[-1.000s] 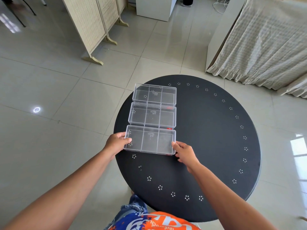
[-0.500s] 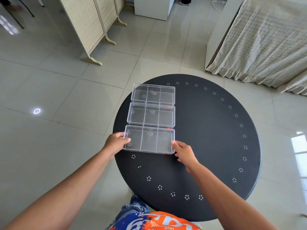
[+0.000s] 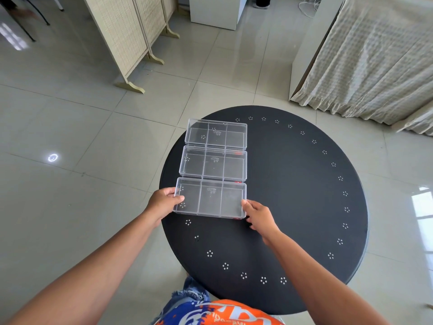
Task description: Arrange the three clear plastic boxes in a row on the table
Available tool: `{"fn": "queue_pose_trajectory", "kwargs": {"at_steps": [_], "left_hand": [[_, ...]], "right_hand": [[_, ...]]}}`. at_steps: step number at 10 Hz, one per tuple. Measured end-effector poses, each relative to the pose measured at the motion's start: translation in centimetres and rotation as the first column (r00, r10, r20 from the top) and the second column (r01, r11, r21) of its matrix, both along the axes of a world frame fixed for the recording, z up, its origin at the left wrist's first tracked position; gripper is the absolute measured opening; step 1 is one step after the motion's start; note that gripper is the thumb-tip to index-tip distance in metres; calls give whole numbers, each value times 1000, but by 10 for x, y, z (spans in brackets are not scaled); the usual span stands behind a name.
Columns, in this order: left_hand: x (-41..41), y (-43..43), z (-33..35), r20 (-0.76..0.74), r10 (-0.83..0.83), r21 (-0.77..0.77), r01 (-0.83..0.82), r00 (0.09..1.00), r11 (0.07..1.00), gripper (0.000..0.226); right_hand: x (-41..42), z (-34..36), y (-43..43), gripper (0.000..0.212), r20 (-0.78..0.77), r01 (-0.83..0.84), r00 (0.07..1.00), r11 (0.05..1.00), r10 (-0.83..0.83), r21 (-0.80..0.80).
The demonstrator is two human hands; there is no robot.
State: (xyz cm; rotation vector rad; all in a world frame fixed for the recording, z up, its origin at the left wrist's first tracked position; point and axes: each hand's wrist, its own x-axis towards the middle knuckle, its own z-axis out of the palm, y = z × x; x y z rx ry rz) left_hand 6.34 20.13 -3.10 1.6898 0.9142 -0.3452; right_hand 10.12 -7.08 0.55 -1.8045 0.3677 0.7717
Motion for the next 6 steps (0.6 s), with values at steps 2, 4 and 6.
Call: {"fn": "queue_pose_trajectory", "kwargs": {"at_steps": [2, 4, 6], "left_hand": [[0, 1, 0, 1, 1, 4, -1, 1000, 1000, 50], [0, 1, 0, -5, 13, -24, -13, 1000, 1000, 52], [1, 3, 1, 16, 42, 24, -42, 999, 999, 67]], "right_hand": [[0, -2, 0, 24, -1, -3, 1000, 1000, 3, 2], [2, -2, 0, 22, -11, -17, 1000, 1000, 16, -17], [2, -5, -2, 17, -34, 7, 999, 1000, -7, -5]]}}
